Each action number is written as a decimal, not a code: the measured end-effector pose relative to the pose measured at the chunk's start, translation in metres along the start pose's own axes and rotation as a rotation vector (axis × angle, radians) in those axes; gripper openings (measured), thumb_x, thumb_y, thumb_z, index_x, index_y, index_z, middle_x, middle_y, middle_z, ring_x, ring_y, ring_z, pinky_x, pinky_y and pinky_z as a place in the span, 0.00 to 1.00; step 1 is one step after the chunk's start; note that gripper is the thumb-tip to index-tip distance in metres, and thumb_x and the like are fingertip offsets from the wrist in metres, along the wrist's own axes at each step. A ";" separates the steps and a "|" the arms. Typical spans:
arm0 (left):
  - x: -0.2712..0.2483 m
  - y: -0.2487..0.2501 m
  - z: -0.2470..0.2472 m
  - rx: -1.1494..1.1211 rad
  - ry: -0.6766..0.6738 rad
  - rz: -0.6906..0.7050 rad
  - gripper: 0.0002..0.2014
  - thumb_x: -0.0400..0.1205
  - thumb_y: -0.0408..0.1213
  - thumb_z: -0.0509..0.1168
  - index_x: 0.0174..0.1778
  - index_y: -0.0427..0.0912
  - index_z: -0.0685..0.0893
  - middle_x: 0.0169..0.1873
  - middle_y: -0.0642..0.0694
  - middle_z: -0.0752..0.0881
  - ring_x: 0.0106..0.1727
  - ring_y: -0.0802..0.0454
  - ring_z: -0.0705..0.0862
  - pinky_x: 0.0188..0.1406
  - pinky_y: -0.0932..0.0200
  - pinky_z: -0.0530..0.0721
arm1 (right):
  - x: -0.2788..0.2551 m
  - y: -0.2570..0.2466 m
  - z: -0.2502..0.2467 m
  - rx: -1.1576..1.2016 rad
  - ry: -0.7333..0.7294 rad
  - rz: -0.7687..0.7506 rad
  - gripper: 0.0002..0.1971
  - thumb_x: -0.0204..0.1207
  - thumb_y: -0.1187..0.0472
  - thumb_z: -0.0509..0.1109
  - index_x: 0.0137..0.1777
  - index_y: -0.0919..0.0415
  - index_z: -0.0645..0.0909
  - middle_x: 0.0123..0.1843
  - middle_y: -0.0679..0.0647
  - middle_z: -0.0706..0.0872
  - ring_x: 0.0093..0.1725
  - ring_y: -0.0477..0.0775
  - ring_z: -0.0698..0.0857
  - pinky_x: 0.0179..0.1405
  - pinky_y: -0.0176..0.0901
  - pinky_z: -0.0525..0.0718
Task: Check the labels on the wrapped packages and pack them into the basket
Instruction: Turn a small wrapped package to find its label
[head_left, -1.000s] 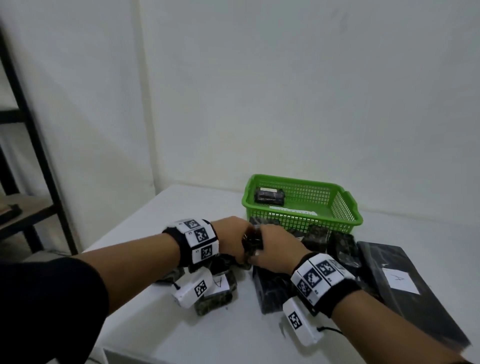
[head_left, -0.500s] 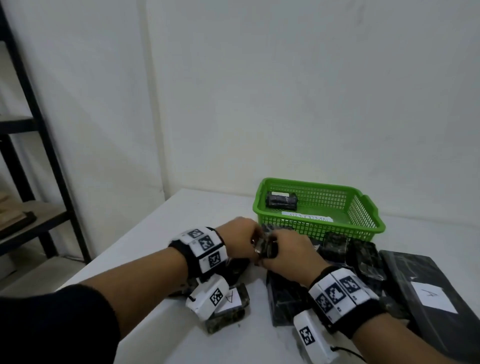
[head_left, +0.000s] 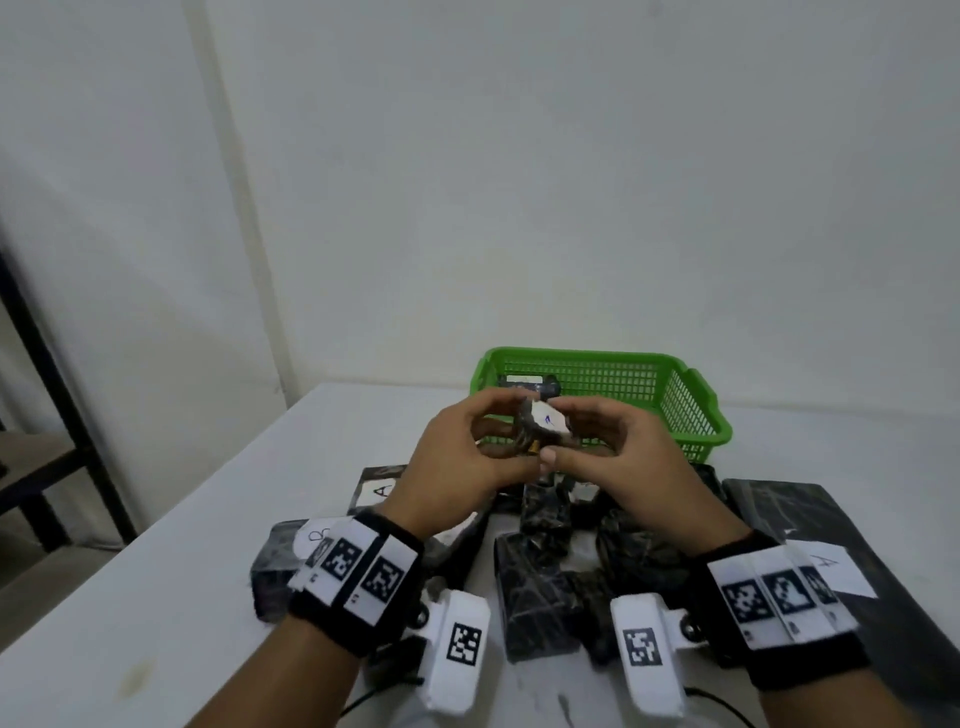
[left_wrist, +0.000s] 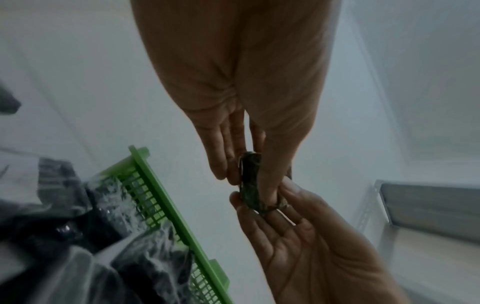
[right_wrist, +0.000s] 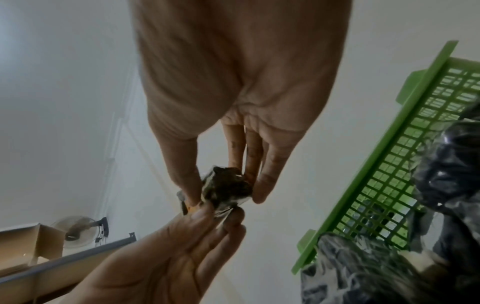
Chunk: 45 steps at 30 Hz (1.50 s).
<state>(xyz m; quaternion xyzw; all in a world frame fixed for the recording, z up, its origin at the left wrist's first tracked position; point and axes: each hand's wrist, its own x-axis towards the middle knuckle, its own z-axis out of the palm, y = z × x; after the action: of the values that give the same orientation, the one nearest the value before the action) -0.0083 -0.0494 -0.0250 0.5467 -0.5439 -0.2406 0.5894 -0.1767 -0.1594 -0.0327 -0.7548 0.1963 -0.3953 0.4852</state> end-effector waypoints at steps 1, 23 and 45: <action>0.001 -0.002 0.004 -0.031 0.013 -0.012 0.30 0.68 0.26 0.83 0.65 0.46 0.85 0.54 0.46 0.93 0.55 0.48 0.92 0.59 0.43 0.90 | 0.000 0.002 -0.003 0.013 -0.001 0.007 0.22 0.70 0.66 0.86 0.64 0.55 0.90 0.57 0.52 0.95 0.58 0.48 0.94 0.58 0.50 0.93; 0.006 -0.027 0.029 -0.093 0.048 0.273 0.15 0.72 0.21 0.79 0.53 0.35 0.91 0.58 0.46 0.87 0.62 0.45 0.88 0.57 0.52 0.89 | -0.005 0.013 -0.016 0.098 0.056 0.015 0.22 0.66 0.61 0.88 0.60 0.56 0.91 0.54 0.54 0.96 0.58 0.53 0.94 0.65 0.52 0.91; -0.003 -0.027 0.021 -0.171 -0.047 0.126 0.28 0.70 0.20 0.80 0.66 0.37 0.84 0.62 0.41 0.89 0.66 0.43 0.88 0.67 0.39 0.85 | -0.014 0.019 -0.012 0.282 -0.038 0.054 0.33 0.63 0.57 0.85 0.71 0.56 0.85 0.62 0.54 0.94 0.65 0.56 0.92 0.66 0.51 0.89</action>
<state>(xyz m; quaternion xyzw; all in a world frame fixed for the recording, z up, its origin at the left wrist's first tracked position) -0.0195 -0.0622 -0.0543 0.4534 -0.5683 -0.2611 0.6350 -0.1934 -0.1654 -0.0524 -0.6809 0.1497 -0.3913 0.6007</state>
